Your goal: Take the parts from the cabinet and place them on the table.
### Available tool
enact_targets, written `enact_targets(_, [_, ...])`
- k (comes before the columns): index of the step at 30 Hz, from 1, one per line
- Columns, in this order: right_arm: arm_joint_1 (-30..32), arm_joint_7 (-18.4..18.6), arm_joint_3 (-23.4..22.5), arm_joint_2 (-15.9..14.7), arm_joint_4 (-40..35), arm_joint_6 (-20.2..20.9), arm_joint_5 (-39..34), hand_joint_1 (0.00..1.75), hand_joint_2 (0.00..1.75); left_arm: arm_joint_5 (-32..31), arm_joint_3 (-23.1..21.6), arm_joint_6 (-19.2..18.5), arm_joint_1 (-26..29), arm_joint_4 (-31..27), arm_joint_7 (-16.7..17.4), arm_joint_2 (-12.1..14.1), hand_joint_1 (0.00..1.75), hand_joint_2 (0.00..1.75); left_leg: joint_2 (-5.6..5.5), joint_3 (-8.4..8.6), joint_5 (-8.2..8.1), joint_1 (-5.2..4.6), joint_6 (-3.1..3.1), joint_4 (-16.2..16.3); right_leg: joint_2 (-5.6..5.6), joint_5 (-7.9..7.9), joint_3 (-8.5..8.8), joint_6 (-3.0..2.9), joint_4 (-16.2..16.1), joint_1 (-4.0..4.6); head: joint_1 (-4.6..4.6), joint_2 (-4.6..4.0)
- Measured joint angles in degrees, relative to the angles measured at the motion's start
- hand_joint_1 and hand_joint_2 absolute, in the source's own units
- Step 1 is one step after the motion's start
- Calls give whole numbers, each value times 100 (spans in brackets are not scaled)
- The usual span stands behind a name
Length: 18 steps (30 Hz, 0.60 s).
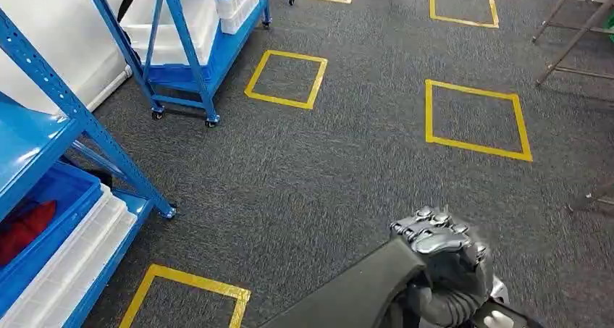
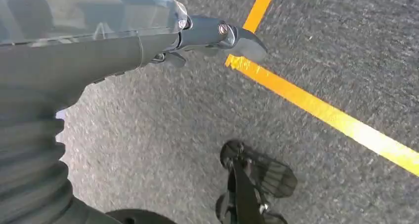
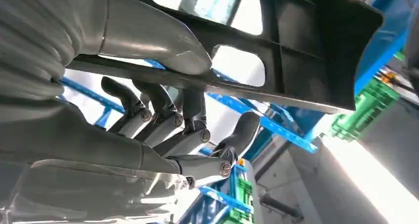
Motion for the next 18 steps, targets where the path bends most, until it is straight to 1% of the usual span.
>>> enact_targets(1, [-145,0,-66,-33,68,13,-197,175,175,-17,2,-26,-20,-2,24,15,0,175,65,8,19,-16,33,-3,65,31,-14,49,-25,-14,0,0])
enact_targets(2, [-325,0,-125,-57,149,22,-378,175,175,-42,2,-46,-34,-2,46,24,0,175,147,29,67,4,96,-62,140,53,-42,96,-26,-2,0,0])
enact_targets(3, [-468,0,-192,-105,231,5,-523,175,175,-52,4,-74,-59,-2,55,39,0,175,238,29,105,8,151,-90,-144,-18,-71,92,66,-7,0,0])
enact_targets(4, [-641,0,-229,-151,312,-67,-629,175,175,-61,4,-83,-67,-2,55,54,0,175,287,10,121,-3,182,-97,-451,-210,-203,115,326,14,0,0])
enact_targets(5, [-775,0,-231,-171,376,-149,-684,175,175,-66,4,-83,-62,-2,55,74,0,175,355,-5,126,-19,192,-97,-584,-439,-399,142,741,4,2,0])
enact_targets(6, [-863,0,-223,-186,448,-255,-712,175,175,-70,9,-85,-59,-2,57,92,0,175,425,-19,128,-38,198,-96,-643,-666,-634,166,1247,-15,0,0])
enact_targets(7, [-917,2,-214,-201,490,-324,-723,175,175,-72,11,-85,-57,-2,59,105,0,175,489,-32,128,-50,199,-94,-655,-806,-825,182,1653,-32,0,0])
enact_targets(8, [-968,2,-196,-214,542,-389,-743,175,175,-74,18,-85,-49,-2,70,118,0,175,564,-37,128,-58,199,-93,-664,-818,-908,191,1839,-42,0,0])
enact_targets(9, [-1031,0,-177,-221,588,-440,-773,175,175,-76,22,-81,-48,-2,77,120,0,175,631,-36,127,-64,198,-93,-676,-690,-829,192,1705,-44,2,0])
enact_targets(10, [-1144,0,-142,-227,647,-475,-797,175,175,-76,26,-79,-53,-2,83,120,0,175,697,-30,124,-69,194,-92,-697,-465,-609,182,1309,-41,0,0])
enact_targets(11, [-1270,0,-102,-234,706,-518,-824,175,175,-79,31,-74,-65,-2,83,120,0,175,758,-19,117,-71,184,-92,-766,-206,-297,158,732,-33,0,0])
enact_targets(12, [-1379,2,-68,-236,749,-570,-858,175,175,-83,35,-61,-77,-2,83,120,0,175,800,-4,108,-80,171,-92,-975,-13,-1,116,204,-6,2,0])
enact_targets(13, [-1503,0,-24,-236,796,-610,-894,175,175,-90,37,-44,-78,-2,83,120,0,175,852,-2,92,-114,146,-88,-1279,-116,102,52,-38,75,0,0])
enact_targets(14, [-1610,0,35,-236,844,-663,-922,175,175,-101,39,-28,-78,-2,85,120,0,175,888,-9,88,-122,119,-84,-1164,-75,78,14,-47,94,0,0])
enact_targets(16, [-1767,0,138,-238,937,-804,-950,175,175,-111,44,-20,-90,-2,85,120,0,175,1003,9,86,-115,71,-99,-1041,-66,46,-12,-44,109,0,0])
enact_targets(17, [-1849,0,180,-238,966,-870,-979,175,175,-116,46,-11,-92,-2,83,120,0,175,1073,19,81,-118,42,-105,-967,-40,39,-51,-76,106,0,0])
enact_targets(18, [-1938,0,232,-236,1003,-951,-1018,175,175,-127,46,-4,-101,-4,83,127,0,175,939,-9,17,-96,-7,-48,-914,2,77,-95,-140,28,0,0])
